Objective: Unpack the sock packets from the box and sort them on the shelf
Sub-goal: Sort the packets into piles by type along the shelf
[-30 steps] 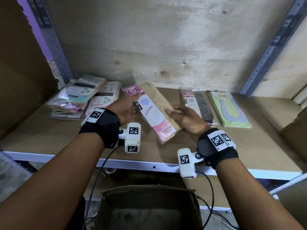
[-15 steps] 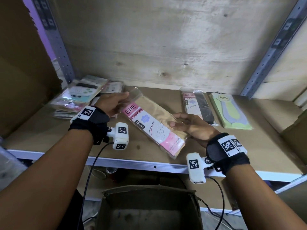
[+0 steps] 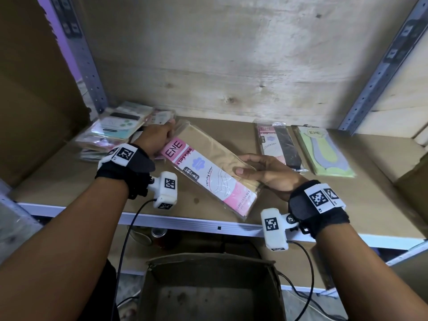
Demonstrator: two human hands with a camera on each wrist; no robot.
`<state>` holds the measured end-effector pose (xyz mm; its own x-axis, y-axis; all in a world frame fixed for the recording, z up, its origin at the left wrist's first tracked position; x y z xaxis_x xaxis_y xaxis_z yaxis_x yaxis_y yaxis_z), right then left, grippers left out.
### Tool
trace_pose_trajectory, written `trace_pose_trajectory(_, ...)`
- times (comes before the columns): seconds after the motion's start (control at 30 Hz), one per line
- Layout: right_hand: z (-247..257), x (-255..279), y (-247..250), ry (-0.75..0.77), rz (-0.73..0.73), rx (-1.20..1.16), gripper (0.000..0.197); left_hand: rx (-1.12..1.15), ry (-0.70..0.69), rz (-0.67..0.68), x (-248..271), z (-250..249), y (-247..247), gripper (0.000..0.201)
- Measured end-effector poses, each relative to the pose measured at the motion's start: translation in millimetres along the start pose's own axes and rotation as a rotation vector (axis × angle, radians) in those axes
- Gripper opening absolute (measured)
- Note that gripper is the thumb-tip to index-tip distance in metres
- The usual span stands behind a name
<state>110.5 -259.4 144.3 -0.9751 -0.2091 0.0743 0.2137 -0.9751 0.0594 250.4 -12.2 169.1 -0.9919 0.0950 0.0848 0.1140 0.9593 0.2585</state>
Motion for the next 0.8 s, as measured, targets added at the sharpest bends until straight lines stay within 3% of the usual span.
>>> trace_pose_trajectory(0.17, -1.4, 0.1, 1.9, -0.016, -0.029, 0.033, 0.023, 0.348, 0.168, 0.122, 13.4, 1.5, -11.0, 0.024)
trace_pose_trajectory(0.37, -0.1, 1.7, 5.3, -0.029, -0.044, 0.072, 0.013, 0.464, 0.219, 0.256, 18.2, -1.4, -19.5, 0.023)
trace_pose_trajectory(0.5, 1.0, 3.7, 6.1, -0.022, -0.063, 0.049, 0.019, 0.429, 0.174, 0.195, 8.8, 5.5, -15.7, 0.02)
trace_pose_trajectory(0.67, 4.4, 8.1, 9.2, -0.03, -0.109, -0.029, 0.013, 0.471, 0.098, 0.059, -1.9, 15.9, -2.7, 0.05)
trace_pose_trajectory(0.8, 6.9, 7.3, 15.1, -0.044, -0.238, -0.145, 0.012, 0.42, 0.17, 0.153, -1.5, 26.0, -7.6, 0.071)
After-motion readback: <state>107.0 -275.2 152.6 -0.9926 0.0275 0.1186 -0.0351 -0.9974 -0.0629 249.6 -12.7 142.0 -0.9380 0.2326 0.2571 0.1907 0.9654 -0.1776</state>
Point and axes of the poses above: each hand's wrist, its own x-axis away from the middle knuckle, its own y-axis out of the back of the hand, z = x × y, the point moved 5 cm from there along -x, towards the middle knuckle, and after that the axes turned 3 degrees about x, right-handed, at the moved point
